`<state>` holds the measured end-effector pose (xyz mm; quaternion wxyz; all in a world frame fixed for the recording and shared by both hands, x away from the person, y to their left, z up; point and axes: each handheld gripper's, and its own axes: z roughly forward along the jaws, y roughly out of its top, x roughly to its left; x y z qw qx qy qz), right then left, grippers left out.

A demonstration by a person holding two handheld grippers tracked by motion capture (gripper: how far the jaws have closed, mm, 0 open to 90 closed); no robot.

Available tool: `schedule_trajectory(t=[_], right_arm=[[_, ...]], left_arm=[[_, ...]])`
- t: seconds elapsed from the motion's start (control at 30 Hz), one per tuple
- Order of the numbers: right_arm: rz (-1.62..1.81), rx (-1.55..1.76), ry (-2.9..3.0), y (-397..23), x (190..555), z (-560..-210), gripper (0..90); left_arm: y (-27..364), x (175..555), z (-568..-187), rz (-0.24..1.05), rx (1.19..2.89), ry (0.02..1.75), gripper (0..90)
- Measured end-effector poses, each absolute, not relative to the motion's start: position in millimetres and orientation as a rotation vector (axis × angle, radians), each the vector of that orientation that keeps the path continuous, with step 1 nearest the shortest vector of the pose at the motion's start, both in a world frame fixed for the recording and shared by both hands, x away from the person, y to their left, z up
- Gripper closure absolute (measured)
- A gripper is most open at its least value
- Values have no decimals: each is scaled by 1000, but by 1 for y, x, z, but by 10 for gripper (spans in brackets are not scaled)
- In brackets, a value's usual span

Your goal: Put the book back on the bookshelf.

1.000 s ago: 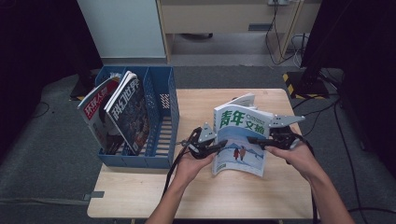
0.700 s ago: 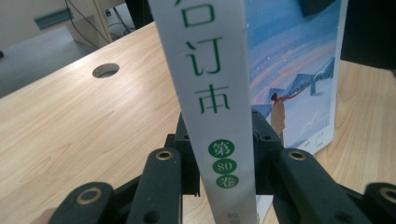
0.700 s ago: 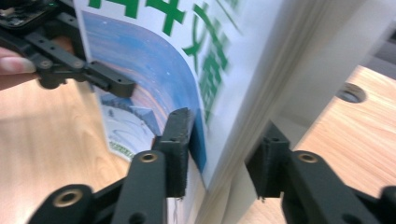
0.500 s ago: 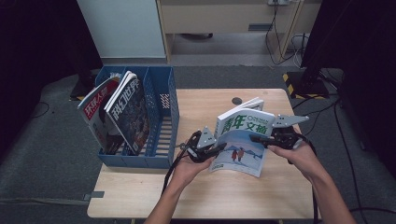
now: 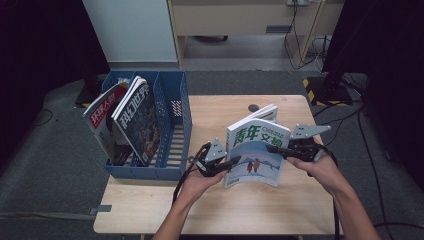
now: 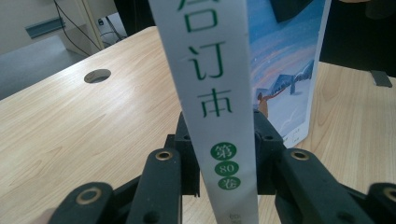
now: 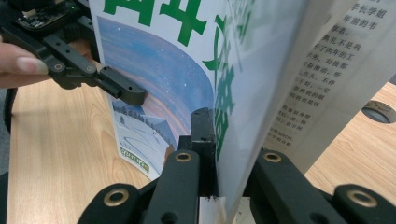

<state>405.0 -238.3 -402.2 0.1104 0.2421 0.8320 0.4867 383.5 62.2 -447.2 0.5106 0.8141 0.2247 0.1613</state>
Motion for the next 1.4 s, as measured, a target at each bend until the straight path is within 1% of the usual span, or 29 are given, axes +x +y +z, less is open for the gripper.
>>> schedule_trajectory(t=[0.13, 0.27, 0.4, 0.6, 0.93, 1.23, 1.4], right_arm=[[1429, 700, 2448, -238, 404, -402, 842], [1431, 688, 2448, -238, 404, -402, 843], [1426, 678, 2452, -236, 403, -401, 843], [1428, 668, 2453, -236, 402, -401, 843], [1416, 658, 2460, -236, 401, -400, 843], [1395, 643, 2468, -236, 400, -399, 843], [1393, 649, 2465, -236, 400, -400, 843]], left_arm=[[62, 386, -447, 372, 1936, 555, 686], [61, 390, -442, 348, 1877, 568, 677], [58, 394, -439, 340, 1881, 583, 667], [58, 398, -442, 317, 1849, 628, 626], [55, 400, -440, 295, 1848, 626, 551], [52, 405, -435, 282, 1828, 637, 536], [50, 407, -433, 267, 1839, 632, 496]])
